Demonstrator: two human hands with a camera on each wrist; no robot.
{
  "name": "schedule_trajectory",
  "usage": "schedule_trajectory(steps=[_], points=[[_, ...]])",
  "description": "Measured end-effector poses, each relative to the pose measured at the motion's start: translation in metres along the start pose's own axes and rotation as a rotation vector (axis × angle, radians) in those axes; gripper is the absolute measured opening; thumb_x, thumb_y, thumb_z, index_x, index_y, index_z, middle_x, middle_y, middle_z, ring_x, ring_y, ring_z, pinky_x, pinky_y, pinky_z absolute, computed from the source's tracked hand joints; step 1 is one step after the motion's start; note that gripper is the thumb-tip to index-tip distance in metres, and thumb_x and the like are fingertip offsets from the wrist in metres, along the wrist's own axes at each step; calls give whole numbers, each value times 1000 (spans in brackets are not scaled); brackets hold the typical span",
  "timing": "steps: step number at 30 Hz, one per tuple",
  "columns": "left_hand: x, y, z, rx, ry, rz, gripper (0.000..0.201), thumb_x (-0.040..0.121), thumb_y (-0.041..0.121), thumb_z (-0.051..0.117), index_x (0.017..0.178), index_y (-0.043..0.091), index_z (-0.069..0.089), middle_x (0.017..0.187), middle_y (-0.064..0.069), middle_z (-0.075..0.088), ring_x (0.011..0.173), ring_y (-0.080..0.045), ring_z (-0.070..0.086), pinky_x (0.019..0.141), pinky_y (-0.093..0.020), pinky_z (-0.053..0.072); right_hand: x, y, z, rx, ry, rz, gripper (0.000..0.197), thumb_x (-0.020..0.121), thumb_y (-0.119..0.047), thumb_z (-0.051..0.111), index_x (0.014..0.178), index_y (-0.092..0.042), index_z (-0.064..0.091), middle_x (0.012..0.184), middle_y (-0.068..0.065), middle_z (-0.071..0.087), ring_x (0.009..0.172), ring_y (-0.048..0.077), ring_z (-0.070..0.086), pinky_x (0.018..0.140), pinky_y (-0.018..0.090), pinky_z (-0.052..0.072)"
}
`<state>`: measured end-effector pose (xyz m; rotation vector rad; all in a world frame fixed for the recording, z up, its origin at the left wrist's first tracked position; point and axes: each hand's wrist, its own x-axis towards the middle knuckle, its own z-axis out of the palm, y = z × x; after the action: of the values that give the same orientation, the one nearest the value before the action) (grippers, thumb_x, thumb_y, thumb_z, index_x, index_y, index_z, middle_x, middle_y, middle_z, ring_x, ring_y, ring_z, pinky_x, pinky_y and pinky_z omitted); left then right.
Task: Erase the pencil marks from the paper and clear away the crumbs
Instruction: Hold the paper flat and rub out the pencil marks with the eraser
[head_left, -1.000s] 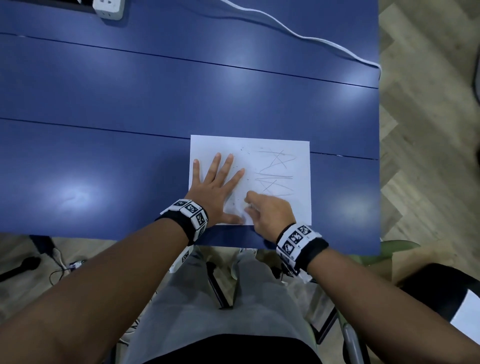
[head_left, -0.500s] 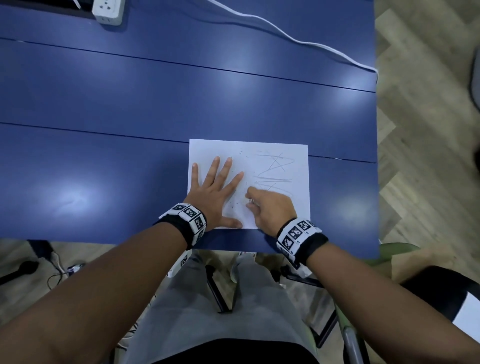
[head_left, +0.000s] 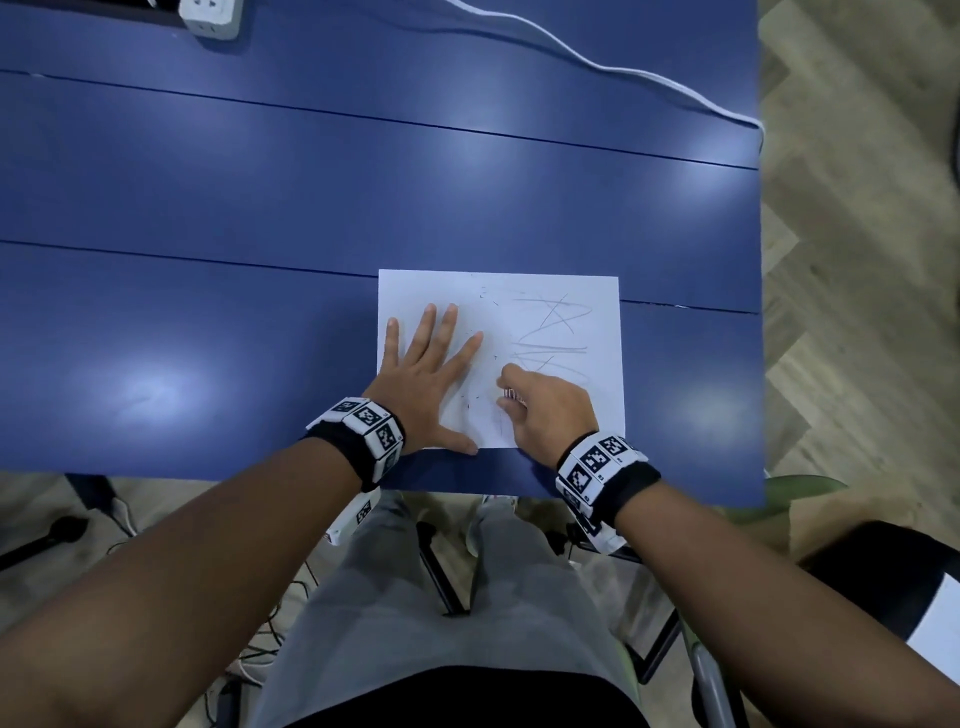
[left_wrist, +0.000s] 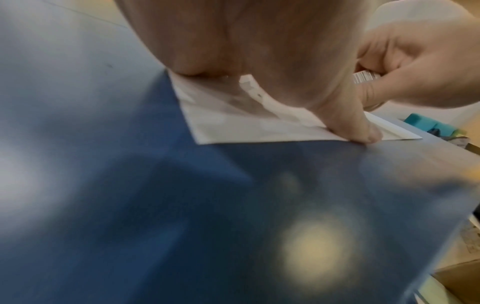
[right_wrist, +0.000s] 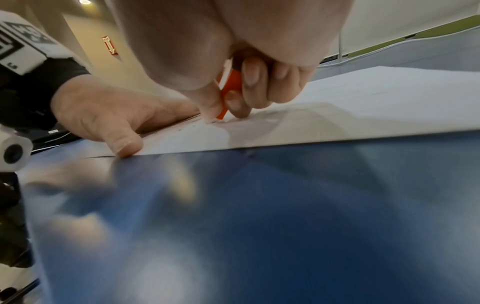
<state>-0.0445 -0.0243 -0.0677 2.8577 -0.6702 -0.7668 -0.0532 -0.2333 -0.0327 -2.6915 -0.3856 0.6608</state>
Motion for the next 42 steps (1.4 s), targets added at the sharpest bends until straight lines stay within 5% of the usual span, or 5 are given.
schedule_trajectory(steps=[3, 11, 20, 37, 42], points=[[-7, -11, 0, -20, 18, 0, 137, 62, 98, 48, 158, 28, -21, 161, -8, -37, 148, -32, -34, 117, -58, -21, 1, 1, 2, -5, 3, 14, 15, 96, -29, 50, 110, -24, 49, 103, -4, 68, 88, 26, 62, 72, 36, 50], [1, 7, -3, 33, 20, -55, 123, 69, 99, 31, 158, 30, -20, 161, -10, -36, 148, -36, -33, 111, -73, -16, -1, 1, 6, 4, -5, 33, 15, 96, -28, 49, 111, -24, 49, 102, -4, 67, 88, 27, 62, 72, 38, 50], [12, 26, -1, 26, 9, -77, 123, 67, 102, 23, 156, 32, -24, 159, -11, -40, 147, -39, -34, 112, -74, -12, -5, 2, 2, -32, -52, -42, 16, 96, -29, 48, 111, -24, 50, 103, -4, 67, 90, 26, 62, 69, 35, 47], [13, 27, -2, 19, -6, -82, 125, 67, 100, 32, 154, 34, -27, 157, -10, -43, 145, -38, -37, 112, -74, -14, 13, 14, -17, -48, -9, -63, 18, 95, -29, 53, 112, -25, 54, 106, -5, 70, 91, 25, 64, 71, 34, 49], [12, 27, -4, 6, -17, -84, 124, 67, 101, 30, 154, 34, -28, 156, -9, -45, 144, -37, -39, 111, -72, -18, -8, 13, -7, -57, -108, -102, 17, 94, -31, 51, 111, -24, 52, 103, -3, 69, 91, 27, 63, 72, 37, 50]])
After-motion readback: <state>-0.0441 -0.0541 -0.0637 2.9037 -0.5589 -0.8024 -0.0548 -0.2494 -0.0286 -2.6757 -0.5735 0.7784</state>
